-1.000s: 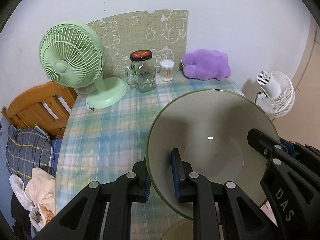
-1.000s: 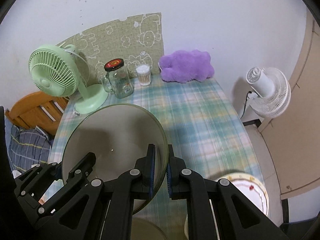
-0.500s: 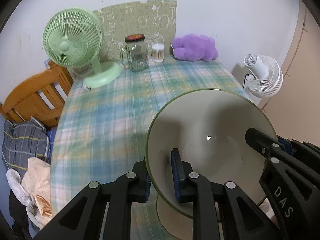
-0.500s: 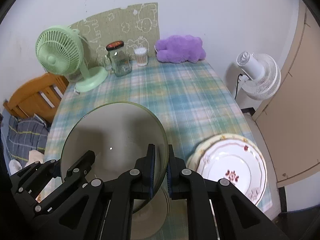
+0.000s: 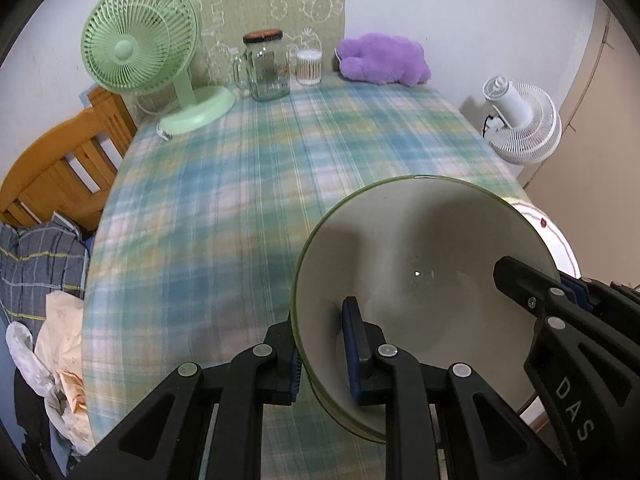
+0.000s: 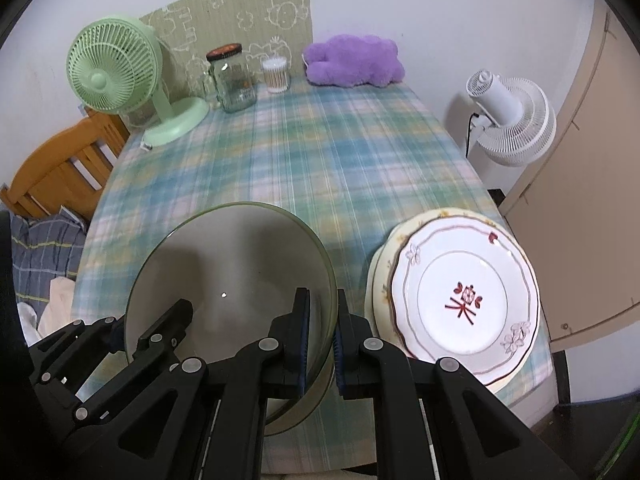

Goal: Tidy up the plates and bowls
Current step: 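Lift and carry the floral bowl with both grippers toward the plain bowls, then lower the floral bowl onto the plain bowls and open both grippers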

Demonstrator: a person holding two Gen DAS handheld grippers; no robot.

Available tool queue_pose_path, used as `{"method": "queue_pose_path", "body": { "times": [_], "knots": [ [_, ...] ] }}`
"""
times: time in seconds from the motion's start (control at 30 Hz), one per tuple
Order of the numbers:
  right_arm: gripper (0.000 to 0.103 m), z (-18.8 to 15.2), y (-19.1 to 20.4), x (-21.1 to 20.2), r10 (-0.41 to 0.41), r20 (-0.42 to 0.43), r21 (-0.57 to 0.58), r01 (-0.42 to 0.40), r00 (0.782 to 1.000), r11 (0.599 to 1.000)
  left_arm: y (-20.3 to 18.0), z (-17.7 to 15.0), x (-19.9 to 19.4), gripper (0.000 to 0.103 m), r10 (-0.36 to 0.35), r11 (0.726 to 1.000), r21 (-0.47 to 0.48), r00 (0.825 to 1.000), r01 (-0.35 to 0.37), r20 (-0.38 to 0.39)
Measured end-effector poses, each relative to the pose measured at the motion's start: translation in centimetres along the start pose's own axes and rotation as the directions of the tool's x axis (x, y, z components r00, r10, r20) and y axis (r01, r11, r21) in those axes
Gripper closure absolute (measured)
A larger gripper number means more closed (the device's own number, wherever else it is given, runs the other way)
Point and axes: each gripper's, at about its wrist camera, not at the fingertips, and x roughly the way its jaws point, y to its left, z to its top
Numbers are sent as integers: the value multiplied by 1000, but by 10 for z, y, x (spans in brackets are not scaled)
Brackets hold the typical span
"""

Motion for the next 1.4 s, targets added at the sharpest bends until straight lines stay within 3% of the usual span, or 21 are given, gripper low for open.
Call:
{"method": "queue_pose_path", "body": {
  "times": [0.63, 1.13, 1.23, 1.4],
  "knots": [
    [89, -17, 17, 23, -48, -85, -77, 41, 995, 996, 10, -21, 25, 84, 6, 999, -31, 997, -8, -82],
    [89, -23, 15, 21, -60, -63, -61, 56, 996, 997, 4, -26, 26, 81, 5, 999, -34, 997, -8, -81],
    [88, -25, 14, 20, -51, -62, -55, 47, 997, 997, 4, -27, 24, 79, 10, 999, -33, 997, -13, -78],
    [79, -30, 13, 13, -60, -54, -55, 57, 997, 997, 2, -31, 16, 65, -5, 1000, -13, 998, 4, -62]
  ]
}}
